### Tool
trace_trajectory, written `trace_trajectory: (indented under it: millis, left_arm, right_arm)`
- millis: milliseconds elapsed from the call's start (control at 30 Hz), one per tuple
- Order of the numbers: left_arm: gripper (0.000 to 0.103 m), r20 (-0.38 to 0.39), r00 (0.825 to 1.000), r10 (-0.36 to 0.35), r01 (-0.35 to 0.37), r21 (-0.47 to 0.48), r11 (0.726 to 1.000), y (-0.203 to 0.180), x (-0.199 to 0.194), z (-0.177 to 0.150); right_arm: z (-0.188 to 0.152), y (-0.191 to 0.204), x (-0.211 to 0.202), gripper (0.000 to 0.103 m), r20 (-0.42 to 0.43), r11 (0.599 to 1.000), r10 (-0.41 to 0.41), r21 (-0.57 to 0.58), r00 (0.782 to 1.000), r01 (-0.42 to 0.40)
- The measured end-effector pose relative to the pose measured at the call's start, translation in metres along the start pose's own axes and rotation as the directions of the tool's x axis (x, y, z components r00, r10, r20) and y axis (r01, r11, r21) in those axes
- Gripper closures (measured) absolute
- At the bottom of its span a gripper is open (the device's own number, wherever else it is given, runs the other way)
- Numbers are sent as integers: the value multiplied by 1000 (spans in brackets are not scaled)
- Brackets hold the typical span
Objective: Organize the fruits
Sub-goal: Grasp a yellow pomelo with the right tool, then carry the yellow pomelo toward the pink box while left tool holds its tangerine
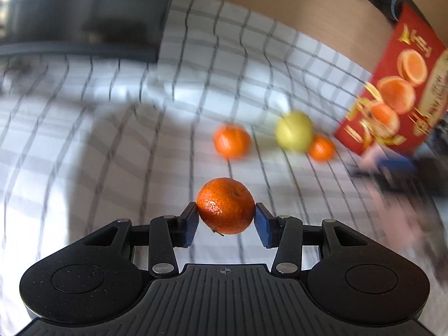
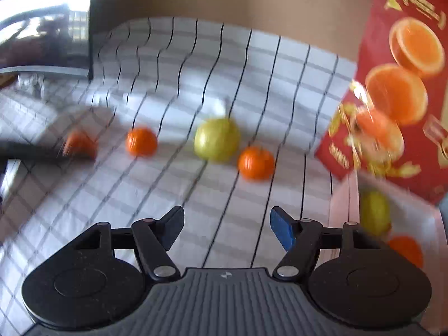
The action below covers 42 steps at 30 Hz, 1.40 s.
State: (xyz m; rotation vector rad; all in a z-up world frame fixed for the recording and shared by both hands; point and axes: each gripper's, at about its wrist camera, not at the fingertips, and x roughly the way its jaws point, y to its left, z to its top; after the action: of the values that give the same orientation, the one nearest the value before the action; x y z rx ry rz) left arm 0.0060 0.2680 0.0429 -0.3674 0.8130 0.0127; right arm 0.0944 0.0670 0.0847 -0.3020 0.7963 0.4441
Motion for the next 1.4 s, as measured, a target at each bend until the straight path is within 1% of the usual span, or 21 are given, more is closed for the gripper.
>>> trace_trajectory:
  millis: [33,133,200,267,400,500,633,733,833,900,967,1000,1033,1067,1267,1400]
  left_arm:
    - [54,-22,1000,-8,8,-8,1000,-2,-3,-10]
    - [54,-75,997,7,-9,-29,1000,-8,-13,-34]
    - [55,-107,994,12,-17,-48,999,-9,-18,-48]
    - [55,-107,994,17,-24,-62,998,-9,-27,-58]
    - [55,-103,994,30,-40,-97,994,-8,-41,-68]
    - [55,-98,994,52,-63,-106,992,-8,-48,-70]
    - [55,-90,993,74,-83,-105,991,-6,-55,-71]
    - [55,-92,993,80,-91,-121,988,-2,-59,-73]
    - [55,-91,992,84,-95,-121,988,0,-61,-73]
    - [55,-90,992,83,-94,-116,989,0,-62,-73]
    - [55,-92,992,81,-91,-111,990,0,-62,-74]
    - [55,-93,993,79,-89,-109,990,-1,-62,-74]
    - [55,-93,993,76,-86,-106,991,-2,-62,-74]
    - [55,-93,993,73,-82,-103,991,-3,-62,-74]
    - [55,-98,994,56,-65,-88,994,-7,-61,-77]
    - [55,-99,994,50,-58,-75,995,-11,-61,-78]
  right_arm:
    - [7,-2,6,34,4,1000,6,1,1000,-6]
    - [26,-4,28,34,-1,1000,16,8,1000,-16]
    - [38,-4,44,34,-10,998,48,30,999,-47]
    - [50,-1,61,34,-4,997,66,52,998,-65]
    - [69,13,94,34,5,999,-9,39,1000,9]
    - [76,17,119,34,-41,998,-51,35,998,53]
    - [76,18,136,34,-90,997,-53,53,994,58]
    - [71,26,143,33,-117,998,-53,31,992,57]
    - [64,39,146,32,-112,994,-106,-40,988,102]
    - [63,41,146,32,-106,993,-114,-43,988,110]
    - [63,40,145,32,-119,993,-115,-29,986,112]
    - [63,40,144,34,-122,993,-118,-28,985,116]
    - [62,41,143,38,-119,992,-127,-37,985,124]
    - [61,42,141,39,-116,990,-133,-52,984,128]
    - [44,53,122,39,-88,983,-137,-138,987,124]
    - [36,56,109,40,-98,989,-87,-129,991,74]
